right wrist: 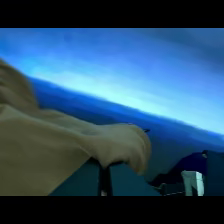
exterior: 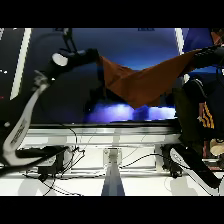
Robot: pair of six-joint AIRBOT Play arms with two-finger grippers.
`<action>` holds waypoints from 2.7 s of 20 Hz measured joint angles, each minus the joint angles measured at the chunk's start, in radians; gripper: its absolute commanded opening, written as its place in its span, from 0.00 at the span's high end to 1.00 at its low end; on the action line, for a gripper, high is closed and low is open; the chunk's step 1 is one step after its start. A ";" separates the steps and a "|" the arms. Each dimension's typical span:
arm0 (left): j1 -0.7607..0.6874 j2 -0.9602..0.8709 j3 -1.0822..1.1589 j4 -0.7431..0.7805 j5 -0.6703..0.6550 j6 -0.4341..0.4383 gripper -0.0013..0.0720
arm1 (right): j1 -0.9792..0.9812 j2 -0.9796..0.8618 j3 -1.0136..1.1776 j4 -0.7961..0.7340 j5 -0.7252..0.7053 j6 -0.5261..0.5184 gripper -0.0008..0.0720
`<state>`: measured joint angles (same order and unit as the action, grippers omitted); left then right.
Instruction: Fold the clothes and pants, and hang the long-sleeved shirts on hangers.
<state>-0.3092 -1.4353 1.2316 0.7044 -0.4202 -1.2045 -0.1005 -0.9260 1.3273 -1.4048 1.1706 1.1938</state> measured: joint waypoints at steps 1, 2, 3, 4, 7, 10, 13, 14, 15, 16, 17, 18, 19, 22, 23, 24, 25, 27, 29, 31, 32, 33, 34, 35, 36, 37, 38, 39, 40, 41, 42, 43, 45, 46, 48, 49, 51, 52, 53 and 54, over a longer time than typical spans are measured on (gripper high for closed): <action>0.011 0.067 0.000 0.038 -0.001 0.000 0.97 | 0.000 0.000 0.000 -0.008 -0.006 0.000 0.97; 0.024 0.133 0.000 0.073 -0.002 0.000 0.97 | 0.000 0.000 0.000 -0.015 -0.009 0.000 0.97; 0.043 0.204 0.000 0.112 -0.005 0.000 0.97 | 0.000 0.000 0.000 -0.021 -0.011 0.000 0.97; 0.067 0.270 0.000 0.152 -0.010 0.000 0.97 | 0.000 0.000 0.000 -0.032 -0.012 0.000 0.97; 0.179 0.476 0.000 0.278 -0.033 0.000 0.97 | 0.000 0.000 0.000 -0.065 -0.013 0.012 0.97; 0.336 0.657 0.000 0.366 -0.097 0.000 0.96 | 0.000 0.003 0.000 -0.084 -0.021 0.047 0.97; 0.479 0.787 0.000 0.400 -0.156 0.000 0.97 | 0.000 0.026 0.001 -0.036 -0.040 0.090 0.97; 0.522 0.824 0.000 0.410 -0.172 -0.001 0.96 | 0.000 0.042 0.001 -0.008 -0.048 0.098 0.97; 0.562 0.855 0.000 0.417 -0.189 0.000 0.96 | 0.000 0.060 0.001 0.018 -0.053 0.104 0.97; 0.596 0.882 0.000 0.419 -0.206 -0.001 0.96 | 0.000 0.087 0.001 0.042 -0.058 0.109 0.97; 0.630 0.912 0.000 0.423 -0.222 -0.001 0.97 | 0.000 0.121 0.001 0.064 -0.062 0.113 0.97; 0.659 0.938 0.000 0.431 -0.236 0.000 0.96 | 0.000 0.156 0.001 0.079 -0.065 0.116 0.97; 0.687 0.965 0.000 0.444 -0.247 -0.001 0.96 | 0.000 0.199 0.001 0.093 -0.067 0.119 0.97; 0.741 1.022 0.001 0.470 -0.289 -0.003 0.96 | 0.000 0.322 0.002 0.111 -0.089 0.121 0.97; 0.752 1.031 0.000 0.475 -0.322 -0.019 0.97 | 0.000 0.356 0.002 0.114 -0.097 0.123 0.97; 0.759 1.033 -0.005 0.478 -0.362 -0.035 0.97 | 0.000 0.381 0.002 0.116 -0.100 0.123 0.97; 0.764 1.031 -0.017 0.481 -0.417 -0.061 0.96 | 0.000 0.396 0.002 0.119 -0.105 0.124 0.97; 0.771 1.011 -0.065 0.480 -0.523 -0.111 0.96 | 0.000 0.390 -0.006 0.119 -0.103 0.127 0.97; 0.774 0.976 -0.153 0.436 -0.593 -0.142 0.96 | 0.000 0.334 -0.017 0.120 -0.102 0.127 0.97; 0.775 0.917 -0.269 0.353 -0.615 -0.159 0.96 | 0.000 0.227 -0.024 0.119 -0.105 0.128 0.97; 0.775 0.878 -0.333 0.297 -0.609 -0.159 0.96 | 0.000 0.159 -0.026 0.119 -0.125 0.128 0.97; 0.771 0.837 -0.388 0.239 -0.586 -0.156 0.96 | 0.000 0.080 -0.028 0.120 -0.151 0.129 0.97; 0.762 0.789 -0.439 0.190 -0.564 -0.139 0.96 | 0.000 -0.002 -0.029 0.134 -0.185 0.130 0.97; 0.750 0.739 -0.480 0.145 -0.540 -0.117 0.96 | 0.000 -0.080 -0.030 0.156 -0.217 0.131 0.97; 0.731 0.675 -0.514 0.095 -0.502 -0.092 0.96 | 0.000 -0.155 -0.031 0.187 -0.248 0.131 0.97; 0.712 0.620 -0.536 0.064 -0.476 -0.072 0.96 | 0.000 -0.230 -0.030 0.231 -0.291 0.132 0.97; 0.692 0.562 -0.552 0.020 -0.438 -0.049 0.96 | 0.000 -0.297 -0.031 0.276 -0.326 0.132 0.97; 0.673 0.512 -0.562 -0.025 -0.402 -0.024 0.96 | 0.000 -0.351 -0.031 0.320 -0.361 0.134 0.97; 0.655 0.464 -0.570 -0.072 -0.364 0.005 0.96 | 0.000 -0.397 -0.031 0.361 -0.395 0.134 0.97; 0.637 0.419 -0.576 -0.132 -0.316 0.035 0.96 | 0.000 -0.438 -0.031 0.394 -0.430 0.134 0.97; 0.622 0.380 -0.580 -0.195 -0.268 0.066 0.96 | 0.000 -0.470 -0.031 0.418 -0.463 0.134 0.97; 0.611 0.349 -0.583 -0.254 -0.226 0.095 0.96 | 0.000 -0.492 -0.031 0.438 -0.494 0.134 0.97; 0.596 0.305 -0.587 -0.376 -0.150 0.161 0.96 | 0.000 -0.521 -0.031 0.461 -0.548 0.134 0.97; 0.592 0.293 -0.587 -0.422 -0.125 0.191 0.96 | 0.000 -0.530 -0.031 0.469 -0.571 0.134 0.97; 0.587 0.277 -0.578 -0.492 -0.093 0.243 0.96 | 0.000 -0.540 -0.031 0.480 -0.607 0.134 0.97; 0.585 0.272 -0.568 -0.515 -0.089 0.263 0.96 | 0.000 -0.542 -0.030 0.483 -0.616 0.134 0.97; 0.583 0.269 -0.535 -0.546 -0.117 0.292 0.96 | 0.000 -0.535 -0.029 0.486 -0.608 0.132 0.97; 0.583 0.272 -0.515 -0.554 -0.148 0.314 0.96 | 0.000 -0.521 -0.029 0.486 -0.592 0.124 0.97; 0.584 0.282 -0.489 -0.560 -0.186 0.343 0.96 | 0.000 -0.500 -0.028 0.485 -0.576 0.107 0.97; 0.585 0.299 -0.465 -0.565 -0.222 0.376 0.96 | 0.000 -0.473 -0.028 0.480 -0.555 0.084 0.97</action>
<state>0.2760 -1.1366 0.7670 0.1390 -0.6418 -0.8288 -0.1001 -1.3994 1.2991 -0.9245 0.6151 1.2781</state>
